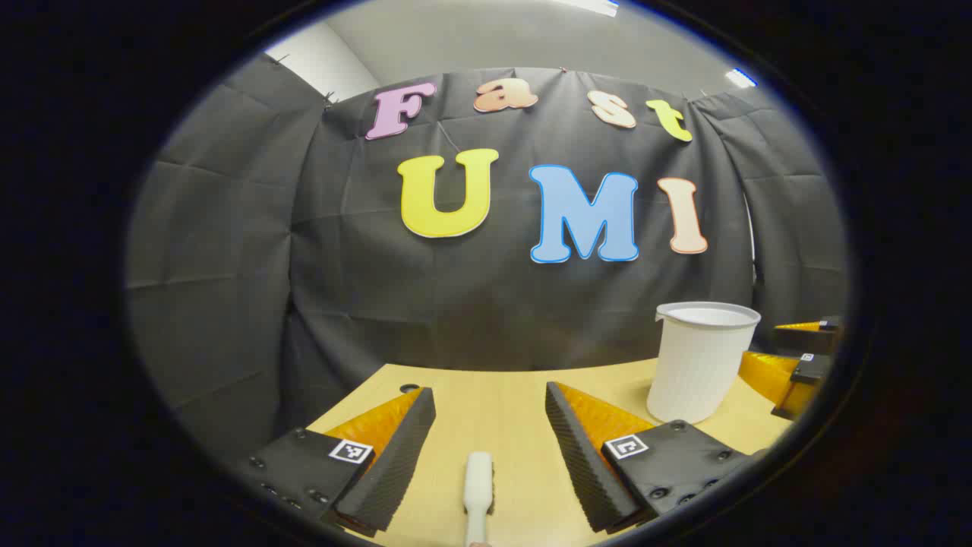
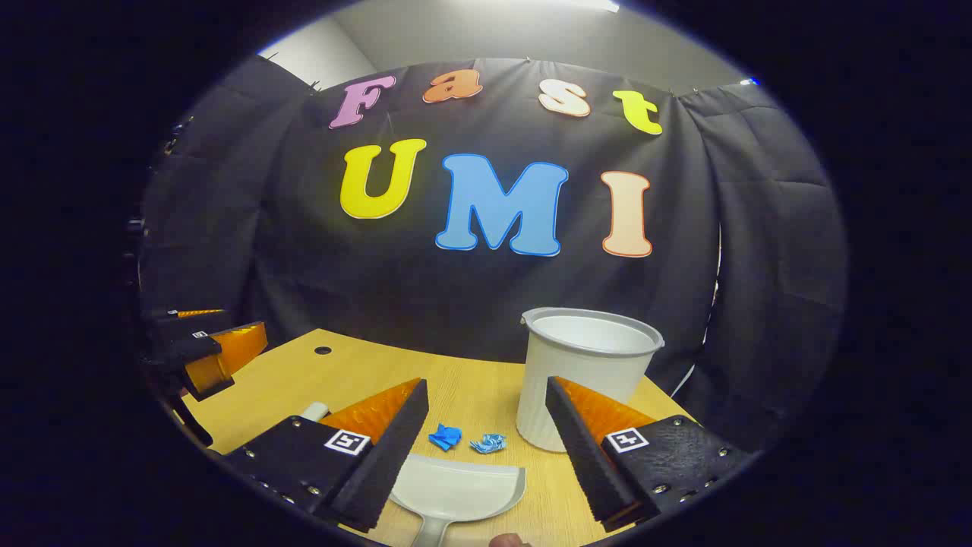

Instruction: Pick up the small broom and dustpan from the desktop, sweep the trash into the dustpan with the broom, and then empty the trash into the garbage bin.

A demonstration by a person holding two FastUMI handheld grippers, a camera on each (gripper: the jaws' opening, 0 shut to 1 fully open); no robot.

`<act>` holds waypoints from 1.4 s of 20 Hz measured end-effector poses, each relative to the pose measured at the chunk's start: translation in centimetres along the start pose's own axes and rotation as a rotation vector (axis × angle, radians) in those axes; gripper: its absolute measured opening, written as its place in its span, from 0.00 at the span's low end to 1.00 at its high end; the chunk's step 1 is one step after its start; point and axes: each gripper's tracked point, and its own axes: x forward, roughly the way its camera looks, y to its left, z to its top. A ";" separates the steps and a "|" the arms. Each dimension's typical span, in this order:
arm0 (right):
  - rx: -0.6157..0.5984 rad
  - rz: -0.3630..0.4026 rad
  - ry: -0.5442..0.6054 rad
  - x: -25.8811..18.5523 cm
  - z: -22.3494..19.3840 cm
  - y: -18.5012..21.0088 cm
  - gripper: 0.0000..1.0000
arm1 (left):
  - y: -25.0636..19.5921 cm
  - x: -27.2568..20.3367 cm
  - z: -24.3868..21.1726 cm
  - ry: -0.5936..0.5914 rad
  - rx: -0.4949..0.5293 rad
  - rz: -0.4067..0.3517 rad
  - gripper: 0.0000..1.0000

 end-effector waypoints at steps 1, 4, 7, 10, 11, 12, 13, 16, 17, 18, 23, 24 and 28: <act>0.002 0.000 -0.001 -0.2 0.1 0.0 0.97 | -0.1 0.0 0.0 0.003 0.005 -0.001 0.96; -0.002 -0.002 0.000 0.0 0.1 0.0 0.97 | 0.0 0.1 0.0 0.003 0.009 -0.003 0.95; -0.007 -0.005 -0.002 -0.1 -0.2 -0.1 0.97 | 0.0 0.1 -0.1 0.006 0.008 -0.008 0.95; -0.011 -0.007 0.007 0.1 -0.5 -0.2 0.97 | -0.1 0.1 -0.3 0.012 0.005 -0.009 0.97; -0.011 -0.006 0.011 0.1 -0.6 -0.1 0.97 | -0.1 0.1 -0.3 0.013 0.003 -0.009 0.95; -0.012 -0.003 0.015 0.1 -0.7 -0.1 0.97 | -0.2 0.1 -0.3 0.012 0.001 -0.010 0.95; -0.015 -0.003 0.020 0.1 -0.8 -0.1 0.97 | -0.2 0.1 -0.3 0.013 0.001 -0.013 0.95; -0.018 -0.007 0.037 0.0 -1.2 -0.1 0.97 | -0.3 0.2 -0.4 0.013 0.003 -0.021 0.98; -0.015 -0.005 0.046 0.0 -1.5 -0.1 0.97 | -0.3 0.2 -0.5 0.018 0.003 -0.027 0.97; -0.012 -0.005 0.057 0.0 -1.7 0.0 0.97 | -0.5 0.2 -0.8 0.029 0.003 -0.033 0.95; -0.004 0.007 0.174 -0.2 -4.8 0.6 0.97 | -0.5 -0.7 -2.6 0.114 0.009 -0.052 0.95; -0.003 0.010 0.200 -0.2 -5.4 0.7 0.97 | -0.4 -0.9 -3.0 0.134 0.014 -0.057 0.97; 0.039 0.016 0.316 -0.5 -8.4 1.4 0.97 | -0.3 -2.4 -5.5 0.269 0.010 -0.070 0.98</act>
